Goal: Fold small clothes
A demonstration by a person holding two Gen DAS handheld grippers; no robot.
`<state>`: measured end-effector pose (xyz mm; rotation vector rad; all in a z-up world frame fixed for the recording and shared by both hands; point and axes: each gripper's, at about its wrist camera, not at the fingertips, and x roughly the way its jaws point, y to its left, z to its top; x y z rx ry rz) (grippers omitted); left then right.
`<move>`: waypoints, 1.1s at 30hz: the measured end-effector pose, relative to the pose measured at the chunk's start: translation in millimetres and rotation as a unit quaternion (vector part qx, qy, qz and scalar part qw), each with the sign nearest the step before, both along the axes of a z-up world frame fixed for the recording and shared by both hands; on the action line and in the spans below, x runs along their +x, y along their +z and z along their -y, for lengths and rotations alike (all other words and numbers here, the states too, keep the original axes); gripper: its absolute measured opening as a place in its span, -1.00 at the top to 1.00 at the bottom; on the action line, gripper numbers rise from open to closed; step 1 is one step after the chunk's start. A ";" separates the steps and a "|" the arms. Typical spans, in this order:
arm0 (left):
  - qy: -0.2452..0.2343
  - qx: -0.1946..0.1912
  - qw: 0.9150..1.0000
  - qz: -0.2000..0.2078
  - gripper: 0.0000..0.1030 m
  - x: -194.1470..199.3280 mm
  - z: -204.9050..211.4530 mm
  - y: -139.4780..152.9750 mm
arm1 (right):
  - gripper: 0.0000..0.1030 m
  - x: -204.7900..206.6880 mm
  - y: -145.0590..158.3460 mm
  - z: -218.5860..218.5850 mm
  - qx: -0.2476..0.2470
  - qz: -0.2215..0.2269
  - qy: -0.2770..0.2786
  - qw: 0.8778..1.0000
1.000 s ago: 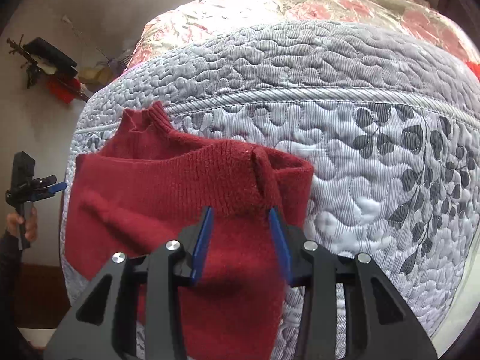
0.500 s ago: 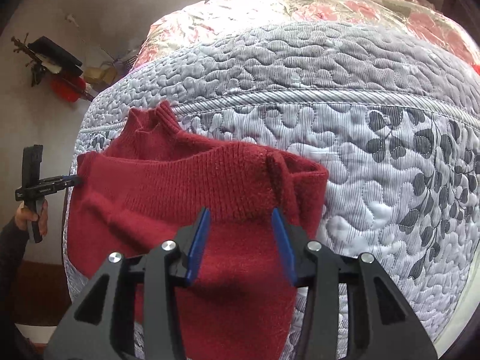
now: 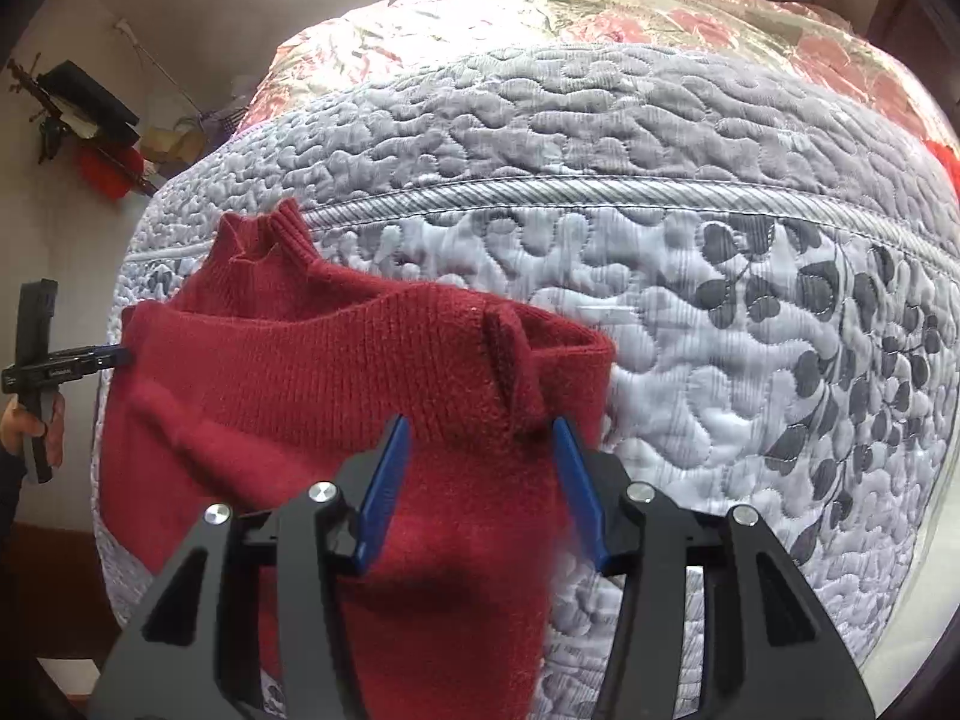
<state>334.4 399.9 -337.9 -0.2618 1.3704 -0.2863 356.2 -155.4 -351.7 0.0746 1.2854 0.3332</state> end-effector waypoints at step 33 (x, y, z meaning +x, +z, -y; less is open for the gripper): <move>0.050 -0.038 0.991 0.114 0.88 38.4 -32.7 84.4 | 0.87 45.5 66.5 9.0 0.062 0.057 -0.046 0.995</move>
